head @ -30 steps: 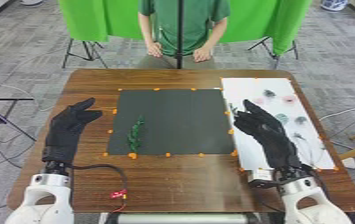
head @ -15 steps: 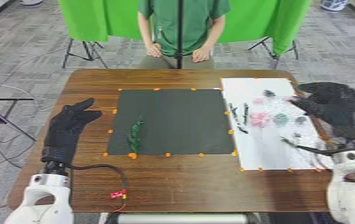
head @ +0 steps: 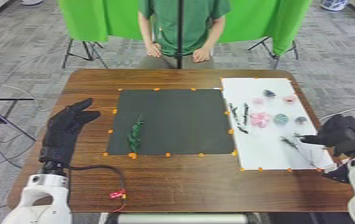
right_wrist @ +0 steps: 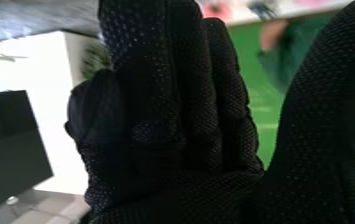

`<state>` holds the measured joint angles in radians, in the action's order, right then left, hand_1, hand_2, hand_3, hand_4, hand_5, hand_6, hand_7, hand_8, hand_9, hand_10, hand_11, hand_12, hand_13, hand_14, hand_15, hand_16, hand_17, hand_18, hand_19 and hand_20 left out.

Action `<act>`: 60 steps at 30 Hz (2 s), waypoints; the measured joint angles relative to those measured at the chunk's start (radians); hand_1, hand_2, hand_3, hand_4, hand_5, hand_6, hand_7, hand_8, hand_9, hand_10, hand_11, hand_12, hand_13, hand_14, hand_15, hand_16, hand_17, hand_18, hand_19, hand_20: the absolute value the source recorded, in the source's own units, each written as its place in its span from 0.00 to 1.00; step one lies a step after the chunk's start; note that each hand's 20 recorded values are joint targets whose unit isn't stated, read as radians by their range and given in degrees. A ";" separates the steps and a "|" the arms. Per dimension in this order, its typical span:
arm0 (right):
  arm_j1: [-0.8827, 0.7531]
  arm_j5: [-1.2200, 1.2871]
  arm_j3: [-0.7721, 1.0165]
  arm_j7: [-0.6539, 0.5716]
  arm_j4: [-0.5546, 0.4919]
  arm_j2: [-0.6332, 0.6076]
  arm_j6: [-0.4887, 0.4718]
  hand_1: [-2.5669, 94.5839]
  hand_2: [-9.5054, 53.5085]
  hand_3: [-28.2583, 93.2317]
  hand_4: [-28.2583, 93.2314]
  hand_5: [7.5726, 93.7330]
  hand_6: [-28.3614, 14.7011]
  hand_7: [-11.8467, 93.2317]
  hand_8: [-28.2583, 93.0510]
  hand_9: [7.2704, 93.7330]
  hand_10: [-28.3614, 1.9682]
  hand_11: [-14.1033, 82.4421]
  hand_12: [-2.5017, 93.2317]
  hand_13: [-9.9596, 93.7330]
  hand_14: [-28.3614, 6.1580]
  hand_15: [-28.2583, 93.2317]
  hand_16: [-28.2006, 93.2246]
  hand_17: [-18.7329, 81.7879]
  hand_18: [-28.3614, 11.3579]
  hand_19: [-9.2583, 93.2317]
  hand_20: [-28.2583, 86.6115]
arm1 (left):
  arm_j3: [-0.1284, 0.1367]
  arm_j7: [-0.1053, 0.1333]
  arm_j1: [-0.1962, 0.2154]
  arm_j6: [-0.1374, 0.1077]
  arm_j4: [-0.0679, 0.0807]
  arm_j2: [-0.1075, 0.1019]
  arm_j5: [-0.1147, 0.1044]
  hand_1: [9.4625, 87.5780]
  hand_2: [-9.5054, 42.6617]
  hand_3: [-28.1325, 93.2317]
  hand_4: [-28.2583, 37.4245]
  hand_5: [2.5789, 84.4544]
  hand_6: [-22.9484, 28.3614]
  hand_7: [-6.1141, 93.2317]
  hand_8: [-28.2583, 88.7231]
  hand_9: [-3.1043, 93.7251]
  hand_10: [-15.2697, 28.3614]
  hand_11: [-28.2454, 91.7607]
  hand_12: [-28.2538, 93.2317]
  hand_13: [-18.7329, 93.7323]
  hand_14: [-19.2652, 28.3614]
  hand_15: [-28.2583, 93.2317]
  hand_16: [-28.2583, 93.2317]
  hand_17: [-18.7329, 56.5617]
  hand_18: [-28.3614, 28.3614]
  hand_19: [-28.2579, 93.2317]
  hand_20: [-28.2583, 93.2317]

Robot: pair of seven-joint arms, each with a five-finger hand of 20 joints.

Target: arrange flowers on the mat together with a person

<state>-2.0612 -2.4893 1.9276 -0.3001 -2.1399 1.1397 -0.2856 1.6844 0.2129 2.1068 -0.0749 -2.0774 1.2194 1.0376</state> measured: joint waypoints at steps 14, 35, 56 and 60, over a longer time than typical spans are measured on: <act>0.053 0.006 -0.059 -0.057 0.112 -0.016 -0.042 0.47 0.00 0.70 0.00 0.80 0.61 0.24 0.15 0.93 0.53 0.31 0.20 1.00 0.69 0.52 0.46 0.82 0.48 0.97 0.48 | 0.004 -0.005 0.006 -0.001 -0.004 0.000 0.001 0.20 0.26 0.75 0.07 0.58 0.51 0.21 0.19 0.59 0.67 0.46 0.37 0.50 0.78 0.41 0.26 0.28 0.76 0.33 0.39; 0.049 0.048 -0.101 -0.055 0.184 0.007 0.182 0.64 0.00 0.68 0.10 0.93 0.66 0.27 0.29 1.00 0.62 0.43 0.23 1.00 0.75 0.66 0.40 0.88 0.47 1.00 0.52 | 0.003 -0.013 0.008 -0.003 -0.007 0.000 0.001 0.20 0.26 0.75 0.08 0.58 0.51 0.21 0.19 0.59 0.67 0.46 0.37 0.50 0.78 0.41 0.26 0.28 0.76 0.33 0.39; 0.169 0.045 -0.319 -0.099 -0.020 0.170 0.311 0.62 0.00 0.72 0.09 0.95 0.67 0.28 0.30 1.00 0.61 0.49 0.22 1.00 0.76 0.70 0.40 0.88 0.42 1.00 0.62 | 0.009 -0.026 0.008 -0.002 -0.007 0.000 0.004 0.20 0.26 0.75 0.08 0.58 0.51 0.21 0.19 0.59 0.67 0.46 0.37 0.50 0.79 0.41 0.27 0.28 0.76 0.33 0.39; 0.221 0.030 -0.386 -0.087 -0.003 0.288 0.298 0.62 0.00 0.73 0.09 0.96 0.67 0.28 0.30 1.00 0.61 0.50 0.22 1.00 0.76 0.70 0.40 0.88 0.41 1.00 0.63 | 0.011 -0.030 0.008 -0.002 -0.008 0.000 0.004 0.19 0.27 0.75 0.08 0.58 0.51 0.21 0.19 0.59 0.67 0.45 0.37 0.50 0.79 0.41 0.27 0.28 0.76 0.33 0.39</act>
<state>-1.8406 -2.4595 1.5417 -0.3868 -2.1427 1.4273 0.0128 1.6951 0.1829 2.1152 -0.0771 -2.0858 1.2195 1.0418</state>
